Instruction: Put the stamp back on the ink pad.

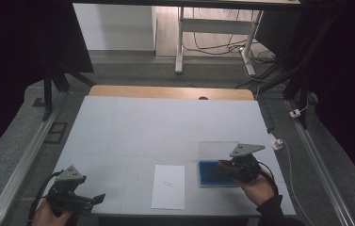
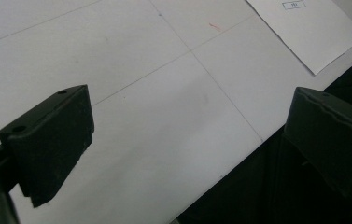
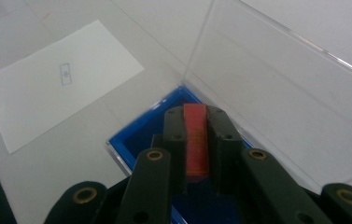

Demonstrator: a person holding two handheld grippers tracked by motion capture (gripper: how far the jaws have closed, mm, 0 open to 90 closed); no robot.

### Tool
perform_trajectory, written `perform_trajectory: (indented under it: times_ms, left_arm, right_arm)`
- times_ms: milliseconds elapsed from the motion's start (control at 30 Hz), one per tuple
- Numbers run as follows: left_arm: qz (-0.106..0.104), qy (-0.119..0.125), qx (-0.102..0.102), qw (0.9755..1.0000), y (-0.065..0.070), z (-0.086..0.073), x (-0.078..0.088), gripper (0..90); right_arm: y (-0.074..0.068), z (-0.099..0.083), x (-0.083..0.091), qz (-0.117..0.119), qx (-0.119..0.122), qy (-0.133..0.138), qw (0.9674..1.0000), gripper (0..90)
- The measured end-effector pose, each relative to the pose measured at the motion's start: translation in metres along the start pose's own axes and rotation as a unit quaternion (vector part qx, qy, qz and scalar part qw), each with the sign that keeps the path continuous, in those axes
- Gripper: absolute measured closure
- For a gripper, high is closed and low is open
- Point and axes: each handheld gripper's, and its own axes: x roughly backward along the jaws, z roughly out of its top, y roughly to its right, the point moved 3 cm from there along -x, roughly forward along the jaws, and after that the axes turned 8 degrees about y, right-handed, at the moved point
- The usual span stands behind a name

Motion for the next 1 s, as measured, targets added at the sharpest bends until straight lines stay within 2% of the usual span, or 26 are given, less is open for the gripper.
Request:
perform_trajectory:
  times_ms: [300, 433, 767, 900, 1000]
  left_arm:
    - [0.000, -0.001, 0.000, 1.0000, 0.000, 0.000, 0.000, 1.8]
    - [-0.001, -0.001, 0.001, 1.0000, 0.000, 0.000, 0.000, 1.8]
    - [-0.001, -0.002, 0.001, 1.0000, 0.000, 0.000, -0.001, 1.8]
    - [0.000, -0.002, 0.001, 1.0000, 0.000, 0.000, -0.001, 1.9]
    - [0.000, -0.003, 0.001, 1.0000, 0.000, 0.000, -0.001, 1.9]
  right_arm:
    - [0.009, -0.008, 0.001, -0.011, -0.012, -0.011, 0.9998, 79.9]
    - [0.010, -0.010, -0.004, -0.011, -0.001, -0.017, 0.9998, 79.8]
    - [0.010, -0.011, -0.019, -0.004, 0.009, -0.035, 0.9993, 79.8]
    - [0.010, -0.012, -0.027, 0.001, 0.008, -0.052, 0.9986, 79.8]
    - [0.010, -0.012, -0.027, 0.000, 0.005, -0.053, 0.9986, 79.9]
